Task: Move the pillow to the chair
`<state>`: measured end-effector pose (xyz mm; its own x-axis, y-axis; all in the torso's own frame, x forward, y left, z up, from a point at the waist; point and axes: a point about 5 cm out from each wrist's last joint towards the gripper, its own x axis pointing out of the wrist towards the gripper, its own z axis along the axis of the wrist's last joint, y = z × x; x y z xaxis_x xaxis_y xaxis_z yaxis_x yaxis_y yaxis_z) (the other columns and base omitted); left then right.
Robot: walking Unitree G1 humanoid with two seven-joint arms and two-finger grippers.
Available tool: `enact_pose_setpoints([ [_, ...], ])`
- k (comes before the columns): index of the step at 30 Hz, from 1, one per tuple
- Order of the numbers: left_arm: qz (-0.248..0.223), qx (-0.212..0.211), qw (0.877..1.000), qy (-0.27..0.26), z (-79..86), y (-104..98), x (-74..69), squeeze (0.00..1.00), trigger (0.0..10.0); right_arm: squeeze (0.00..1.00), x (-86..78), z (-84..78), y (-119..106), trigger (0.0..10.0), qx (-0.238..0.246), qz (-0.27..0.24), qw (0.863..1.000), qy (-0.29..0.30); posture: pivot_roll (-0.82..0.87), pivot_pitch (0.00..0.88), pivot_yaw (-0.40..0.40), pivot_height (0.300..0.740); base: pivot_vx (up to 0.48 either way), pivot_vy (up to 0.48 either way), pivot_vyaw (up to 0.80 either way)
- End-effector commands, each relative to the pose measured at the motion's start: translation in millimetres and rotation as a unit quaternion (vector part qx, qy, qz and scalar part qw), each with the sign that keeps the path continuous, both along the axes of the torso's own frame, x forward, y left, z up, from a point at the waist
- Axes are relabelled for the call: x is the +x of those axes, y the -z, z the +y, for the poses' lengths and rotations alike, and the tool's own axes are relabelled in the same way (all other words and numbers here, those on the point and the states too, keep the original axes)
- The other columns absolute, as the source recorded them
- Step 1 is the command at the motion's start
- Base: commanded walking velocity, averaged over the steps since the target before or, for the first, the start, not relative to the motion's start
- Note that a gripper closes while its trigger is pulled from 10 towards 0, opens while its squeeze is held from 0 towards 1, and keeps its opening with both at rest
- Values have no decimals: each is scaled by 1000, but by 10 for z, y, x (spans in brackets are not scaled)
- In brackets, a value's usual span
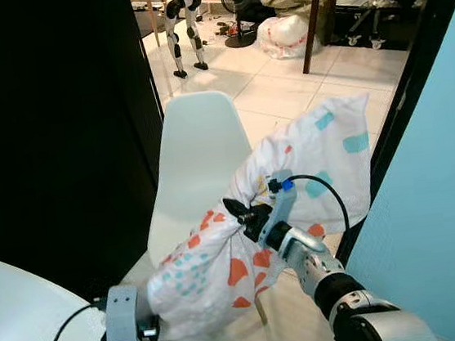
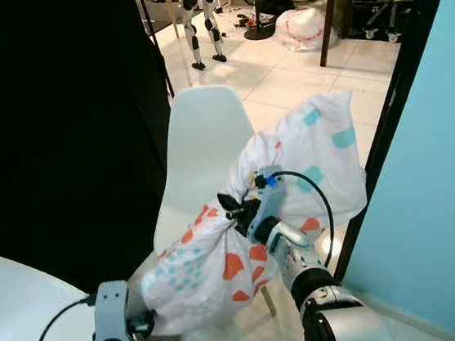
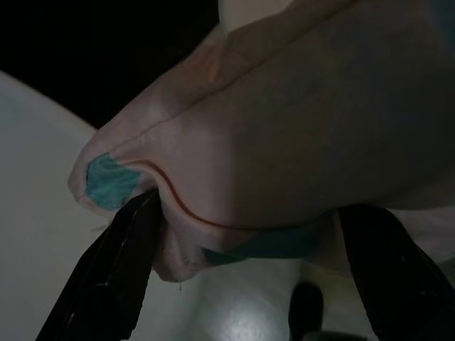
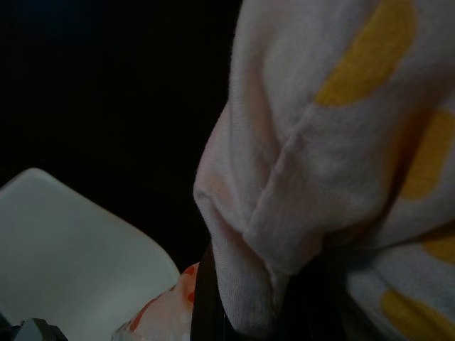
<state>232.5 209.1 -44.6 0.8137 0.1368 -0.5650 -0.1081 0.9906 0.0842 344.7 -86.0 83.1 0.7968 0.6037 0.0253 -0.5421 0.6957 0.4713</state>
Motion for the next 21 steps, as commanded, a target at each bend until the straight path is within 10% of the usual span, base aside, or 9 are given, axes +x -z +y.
enact_pose_setpoints([
  [1, -8, 7, 1000, -9, 78, -40, 31, 0, 10000, 0, 146, 40, -370, 10000, 29, -77, 997, -1, -60, 43, 12, 740, 304, 0, 0],
  [21, -43, 16, 999, 15, 23, -138, 150, 0, 10000, 0, 92, 28, -229, 10000, 6, -57, 998, 3, -64, 36, 24, 740, 344, 0, 0],
])
